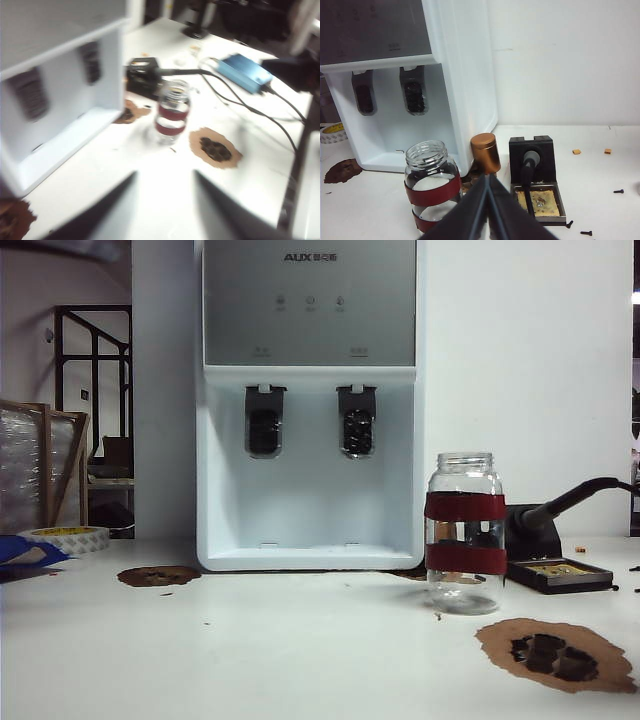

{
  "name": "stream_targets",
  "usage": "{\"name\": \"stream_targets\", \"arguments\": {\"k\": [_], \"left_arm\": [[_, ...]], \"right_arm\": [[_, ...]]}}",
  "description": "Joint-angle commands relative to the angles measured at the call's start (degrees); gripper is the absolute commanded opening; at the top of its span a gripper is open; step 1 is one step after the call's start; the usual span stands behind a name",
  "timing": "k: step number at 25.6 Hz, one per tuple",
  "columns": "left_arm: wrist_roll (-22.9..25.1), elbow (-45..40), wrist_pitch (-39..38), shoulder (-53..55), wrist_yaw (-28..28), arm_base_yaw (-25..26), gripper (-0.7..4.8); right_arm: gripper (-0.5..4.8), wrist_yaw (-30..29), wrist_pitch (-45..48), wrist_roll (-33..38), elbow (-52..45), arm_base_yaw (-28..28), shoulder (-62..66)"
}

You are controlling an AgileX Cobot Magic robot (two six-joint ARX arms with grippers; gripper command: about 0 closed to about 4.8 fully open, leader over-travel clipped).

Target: Pick up the water bottle with two loops of red belts, then reach the front water dispenser and gently press the gray-black baffle horizontally to get a little water.

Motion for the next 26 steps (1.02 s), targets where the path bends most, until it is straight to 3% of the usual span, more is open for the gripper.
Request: {"name": "stream_targets", "arguments": {"k": [1, 2, 8, 12, 16, 19, 26], "left_arm": [[2.6, 0.4, -1.0, 0.9, -2.1, -4.3, 4.17], [2.6, 0.4, -1.0, 1.3, -3.8, -5.8, 4.49], [3.1, 0.4, 0.2, 5.8, -11.2, -11.9, 4.79], [2.8, 0.4, 5.9, 9.5, -10.9, -11.9, 4.79], [-1.6, 0.4, 15.5, 10.7, -10.2, -10.6, 4.79], [-2.3, 0.4, 21.2, 10.7, -11.5, -9.7, 4.79], [-3.8, 0.6, 25.4, 15.3, -10.6, -9.9, 4.79]], "right_arm": [[-0.02, -0.1, 1.1, 0.2, -0.2, -0.1, 0.0], [-0.02, -0.1, 1.1, 0.2, -0.2, -0.1, 0.0], [-0.02, 0.1, 1.1, 0.4, -0.2, -0.1, 0.0], [-0.02, 0.1, 0.6, 0.4, -0.2, -0.1, 0.0], [-0.02, 0.1, 0.6, 0.4, -0.2, -0.1, 0.0], [-0.02, 0.1, 0.5, 0.6, -0.2, -0.1, 0.0], [-0.02, 0.1, 0.5, 1.0, -0.2, -0.1, 0.0]]}}
